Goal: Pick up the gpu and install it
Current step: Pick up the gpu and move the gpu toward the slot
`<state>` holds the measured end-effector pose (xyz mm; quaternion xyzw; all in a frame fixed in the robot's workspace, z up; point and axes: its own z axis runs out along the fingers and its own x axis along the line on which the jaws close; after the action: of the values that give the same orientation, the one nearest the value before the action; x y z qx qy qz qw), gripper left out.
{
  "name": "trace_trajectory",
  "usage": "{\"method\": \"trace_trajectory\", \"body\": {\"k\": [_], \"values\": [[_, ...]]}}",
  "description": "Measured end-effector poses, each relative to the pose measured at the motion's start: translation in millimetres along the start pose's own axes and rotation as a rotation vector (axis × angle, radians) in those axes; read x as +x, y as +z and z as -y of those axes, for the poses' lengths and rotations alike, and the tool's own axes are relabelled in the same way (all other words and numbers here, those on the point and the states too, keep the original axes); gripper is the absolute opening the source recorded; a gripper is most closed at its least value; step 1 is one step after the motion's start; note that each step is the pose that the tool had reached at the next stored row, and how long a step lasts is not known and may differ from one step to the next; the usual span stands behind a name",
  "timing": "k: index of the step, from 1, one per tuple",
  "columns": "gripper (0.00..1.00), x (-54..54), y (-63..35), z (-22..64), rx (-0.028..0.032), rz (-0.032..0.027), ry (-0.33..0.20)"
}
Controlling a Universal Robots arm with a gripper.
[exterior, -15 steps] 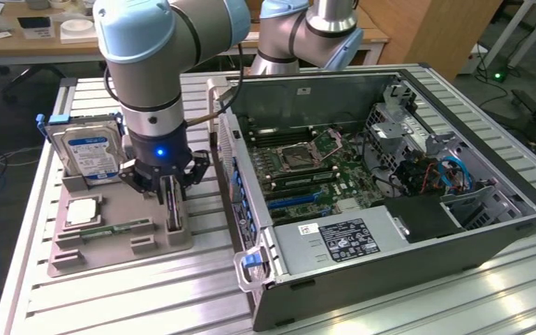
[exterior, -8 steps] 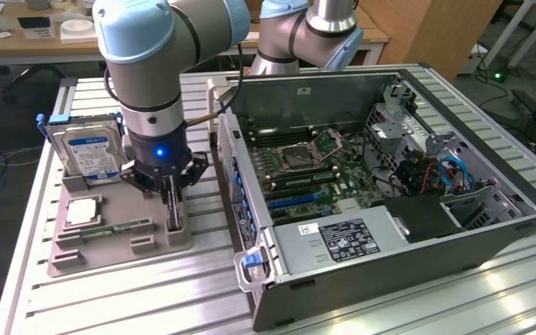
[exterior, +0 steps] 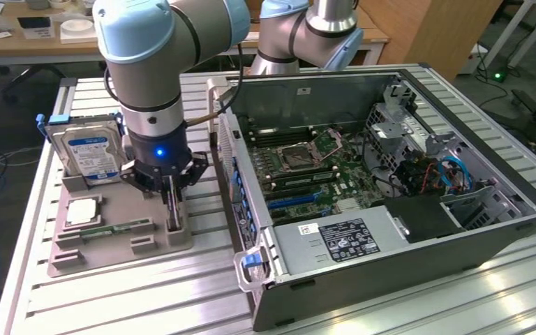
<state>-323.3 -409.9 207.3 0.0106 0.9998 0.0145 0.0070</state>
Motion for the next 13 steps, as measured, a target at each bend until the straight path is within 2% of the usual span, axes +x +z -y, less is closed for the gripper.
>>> {"method": "trace_trajectory", "body": {"k": [13], "values": [[0.28,0.0,0.0,0.0,0.0,0.0,0.0]]}}
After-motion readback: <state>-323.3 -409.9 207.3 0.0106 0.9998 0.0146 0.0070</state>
